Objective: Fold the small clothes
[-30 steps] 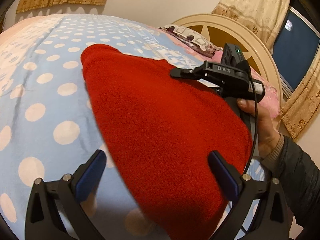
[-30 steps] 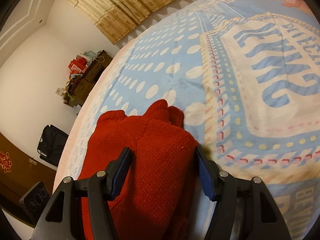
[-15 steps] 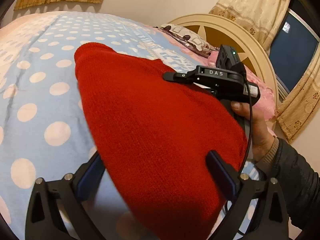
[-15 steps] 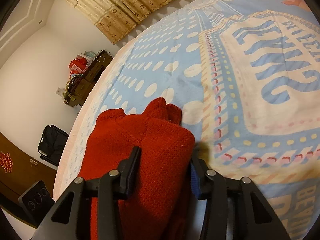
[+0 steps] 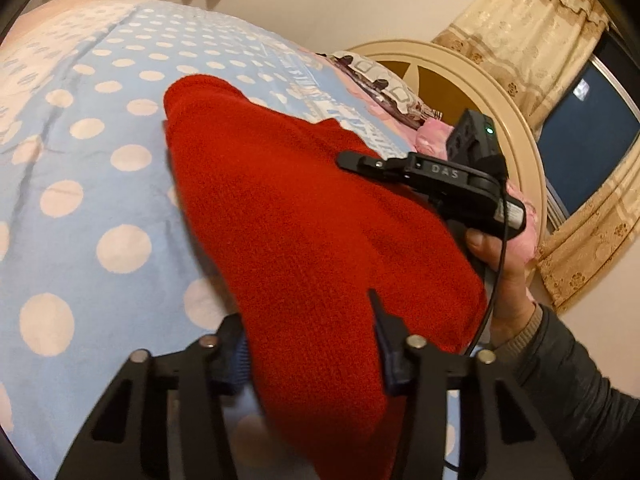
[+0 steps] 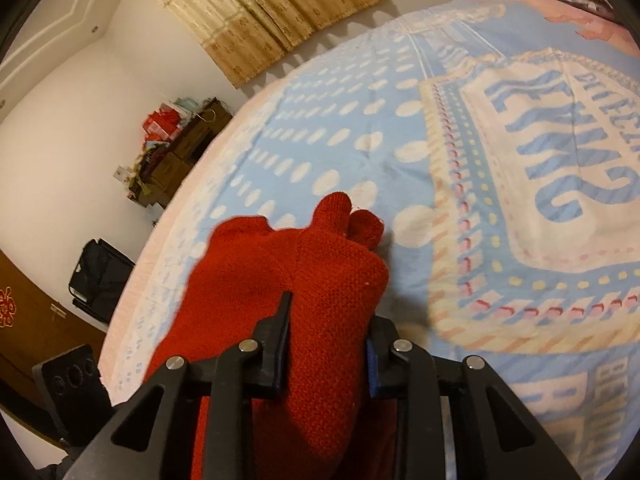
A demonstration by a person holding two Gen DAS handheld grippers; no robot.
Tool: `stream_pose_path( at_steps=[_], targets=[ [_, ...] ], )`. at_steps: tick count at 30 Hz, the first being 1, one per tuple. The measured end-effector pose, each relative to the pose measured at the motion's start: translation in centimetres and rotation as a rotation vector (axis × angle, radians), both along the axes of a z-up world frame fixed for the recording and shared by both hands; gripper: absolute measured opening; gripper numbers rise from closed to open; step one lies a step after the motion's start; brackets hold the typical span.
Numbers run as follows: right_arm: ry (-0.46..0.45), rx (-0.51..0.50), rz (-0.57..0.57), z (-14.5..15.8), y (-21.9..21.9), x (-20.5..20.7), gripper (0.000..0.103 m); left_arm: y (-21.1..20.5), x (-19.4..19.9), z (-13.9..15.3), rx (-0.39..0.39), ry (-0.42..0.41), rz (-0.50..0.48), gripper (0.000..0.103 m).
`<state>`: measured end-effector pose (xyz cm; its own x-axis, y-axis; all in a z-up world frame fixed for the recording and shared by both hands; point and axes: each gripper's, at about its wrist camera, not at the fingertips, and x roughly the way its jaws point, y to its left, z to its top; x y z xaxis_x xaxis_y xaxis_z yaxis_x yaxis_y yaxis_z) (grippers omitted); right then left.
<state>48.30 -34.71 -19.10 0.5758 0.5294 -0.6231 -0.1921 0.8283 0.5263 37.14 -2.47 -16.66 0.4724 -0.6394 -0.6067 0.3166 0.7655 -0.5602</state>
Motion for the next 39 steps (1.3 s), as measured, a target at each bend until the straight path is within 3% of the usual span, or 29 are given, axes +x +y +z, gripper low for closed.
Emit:
stream_pose_path(
  at_steps=[8, 24, 39],
  targets=[
    [-0.071, -0.001, 0.031, 3.2, 2.3, -2.7, 0.03, -0.1, -2.4, 2.5, 0.096, -0.055, -0.023, 0.045],
    [-0.08, 0.045, 0.122, 4.3, 10.3, -5.9, 0.029, 4.4, -7.4, 4.7, 0.201, -0.077, 0.056, 0.044],
    [-0.093, 0.048, 0.198, 4.9, 17.4, -7.1, 0.029, 9.4, -10.7, 5.5, 0.211, -0.104, 0.15, 0.044]
  ],
)
